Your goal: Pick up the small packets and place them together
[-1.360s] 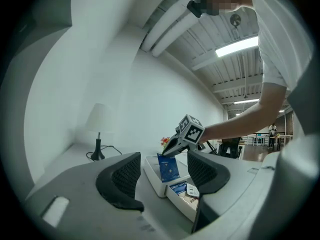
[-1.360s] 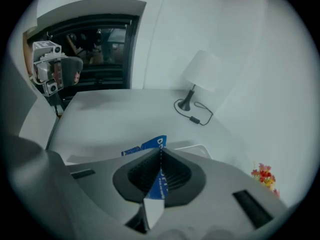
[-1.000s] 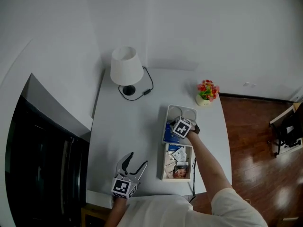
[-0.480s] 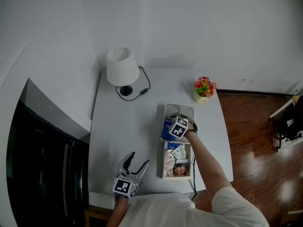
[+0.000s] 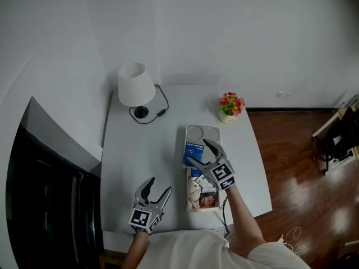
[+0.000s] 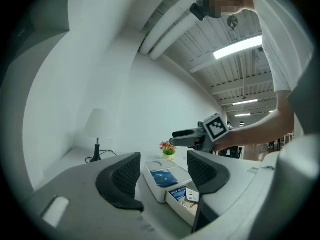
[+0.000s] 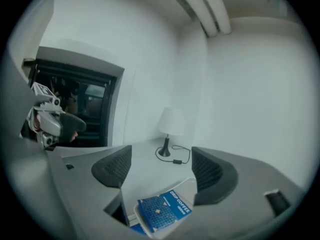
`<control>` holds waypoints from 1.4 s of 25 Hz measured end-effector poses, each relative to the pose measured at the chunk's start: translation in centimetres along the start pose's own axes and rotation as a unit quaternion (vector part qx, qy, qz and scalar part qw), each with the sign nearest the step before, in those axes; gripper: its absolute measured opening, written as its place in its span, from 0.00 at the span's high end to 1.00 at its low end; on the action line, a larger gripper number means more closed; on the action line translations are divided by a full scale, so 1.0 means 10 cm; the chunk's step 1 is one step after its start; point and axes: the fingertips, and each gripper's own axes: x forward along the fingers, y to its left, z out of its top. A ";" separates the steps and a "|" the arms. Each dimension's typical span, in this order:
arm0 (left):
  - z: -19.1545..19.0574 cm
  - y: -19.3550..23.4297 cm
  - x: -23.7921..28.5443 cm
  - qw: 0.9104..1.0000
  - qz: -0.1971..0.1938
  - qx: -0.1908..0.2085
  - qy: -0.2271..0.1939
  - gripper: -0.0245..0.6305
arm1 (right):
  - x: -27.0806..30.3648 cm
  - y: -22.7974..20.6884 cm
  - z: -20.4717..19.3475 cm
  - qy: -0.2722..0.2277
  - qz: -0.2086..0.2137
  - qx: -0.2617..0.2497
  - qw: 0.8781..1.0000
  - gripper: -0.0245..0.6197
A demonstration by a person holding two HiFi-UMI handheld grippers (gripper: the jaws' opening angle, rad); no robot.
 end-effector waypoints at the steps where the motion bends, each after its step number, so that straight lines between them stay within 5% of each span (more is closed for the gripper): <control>1: 0.03 0.00 0.01 1.000 -0.001 -0.001 -0.004 0.51 | -0.15 0.05 0.09 -0.022 -0.009 0.013 1.000 0.36; 5: 0.21 -0.05 0.03 1.000 -0.013 0.007 -0.018 0.50 | -0.79 0.18 0.32 -0.108 -0.071 0.079 0.988 0.36; 9: 0.34 -0.15 -0.02 0.999 -0.017 0.027 -0.029 0.50 | -1.25 0.43 0.13 -0.102 -0.130 0.090 0.982 0.36; 13: 0.44 -0.25 -0.10 0.997 -0.021 0.058 -0.044 0.50 | -1.46 0.73 -0.08 -0.100 -0.113 0.127 0.980 0.42; 19: 0.16 -0.27 -0.09 0.998 -0.020 0.049 0.030 0.50 | -1.59 0.71 -0.26 -0.061 -0.086 0.111 0.988 0.42; 22: 0.15 -0.35 -0.08 0.999 -0.035 0.032 0.027 0.50 | -1.67 0.59 -0.46 -0.008 -0.048 0.089 0.995 0.42; 24: 0.12 -0.42 -0.06 0.998 -0.041 0.029 0.029 0.50 | -1.66 0.64 -0.79 0.069 0.016 0.081 0.994 0.42; 29: 0.01 -0.55 -0.06 0.998 -0.047 0.018 0.041 0.50 | -1.53 1.01 -1.73 0.279 0.160 -0.002 0.947 0.42; 35: -0.06 -0.62 -0.11 0.998 -0.047 0.010 0.050 0.50 | -1.30 1.30 -2.46 0.392 0.237 -0.089 0.884 0.42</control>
